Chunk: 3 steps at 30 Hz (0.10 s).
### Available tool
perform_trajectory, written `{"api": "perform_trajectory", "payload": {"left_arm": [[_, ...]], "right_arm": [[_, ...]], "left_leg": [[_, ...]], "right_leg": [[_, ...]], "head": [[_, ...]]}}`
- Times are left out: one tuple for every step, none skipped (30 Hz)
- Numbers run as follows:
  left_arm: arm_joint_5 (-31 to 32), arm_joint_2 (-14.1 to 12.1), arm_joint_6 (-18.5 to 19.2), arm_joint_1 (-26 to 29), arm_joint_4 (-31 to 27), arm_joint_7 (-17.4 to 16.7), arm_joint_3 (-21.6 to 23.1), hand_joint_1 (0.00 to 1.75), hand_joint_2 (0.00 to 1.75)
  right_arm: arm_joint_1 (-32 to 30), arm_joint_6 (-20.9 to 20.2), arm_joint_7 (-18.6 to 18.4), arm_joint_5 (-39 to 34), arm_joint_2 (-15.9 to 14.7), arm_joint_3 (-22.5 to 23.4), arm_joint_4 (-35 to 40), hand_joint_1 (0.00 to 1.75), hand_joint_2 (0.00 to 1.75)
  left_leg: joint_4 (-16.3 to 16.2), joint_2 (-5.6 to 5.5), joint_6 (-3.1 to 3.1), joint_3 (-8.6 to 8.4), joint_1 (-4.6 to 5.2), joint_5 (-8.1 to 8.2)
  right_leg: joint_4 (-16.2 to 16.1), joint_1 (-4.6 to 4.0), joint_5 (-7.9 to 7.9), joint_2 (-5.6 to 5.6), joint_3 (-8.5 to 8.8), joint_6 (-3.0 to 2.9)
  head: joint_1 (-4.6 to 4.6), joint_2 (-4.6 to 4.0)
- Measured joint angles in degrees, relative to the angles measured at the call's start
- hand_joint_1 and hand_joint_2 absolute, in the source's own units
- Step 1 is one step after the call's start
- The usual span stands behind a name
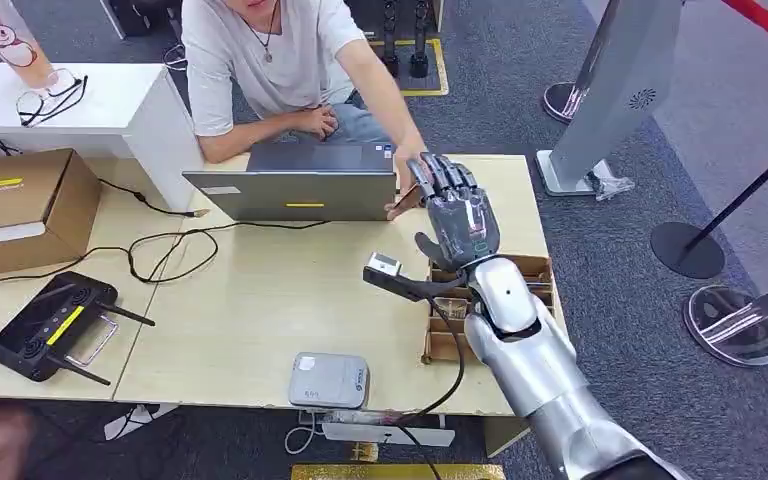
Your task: Pass the card to the sensor for recognition and then transmit it.
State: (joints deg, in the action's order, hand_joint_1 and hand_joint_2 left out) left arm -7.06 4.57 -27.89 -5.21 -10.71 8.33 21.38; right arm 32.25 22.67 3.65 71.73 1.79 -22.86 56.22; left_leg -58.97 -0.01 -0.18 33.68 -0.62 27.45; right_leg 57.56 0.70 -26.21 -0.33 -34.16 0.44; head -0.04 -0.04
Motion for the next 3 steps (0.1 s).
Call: {"api": "perform_trajectory", "payload": {"left_arm": [[0.00, 0.00, 0.02, 0.02, 0.00, 0.00, 0.00, 0.00, 0.00], [0.00, 0.00, 0.02, 0.04, 0.00, 0.00, 0.00, 0.00, 0.00], [0.00, 0.00, 0.02, 0.06, 0.00, 0.00, 0.00, 0.00, 0.00]], "right_arm": [[0.05, 0.09, 0.00, 0.00, 0.00, -0.02, -0.13, 0.00, 1.75], [0.06, 0.09, 0.00, 0.00, 0.00, -0.02, -0.20, 0.00, 1.75], [0.06, 0.11, -0.02, 0.00, 0.00, -0.02, -0.22, 0.00, 1.75]], "left_leg": [[0.00, 0.00, 0.00, 0.00, 0.00, 0.00], [0.00, 0.00, 0.00, 0.00, 0.00, 0.00], [0.00, 0.00, 0.00, 0.00, 0.00, 0.00]], "right_leg": [[0.00, 0.00, 0.00, 0.00, 0.00, 0.00], [0.00, 0.00, 0.00, 0.00, 0.00, 0.00], [0.00, 0.00, 0.00, 0.00, 0.00, 0.00]], "head": [[0.00, 0.00], [-0.02, 0.00], [0.00, 0.00]]}}
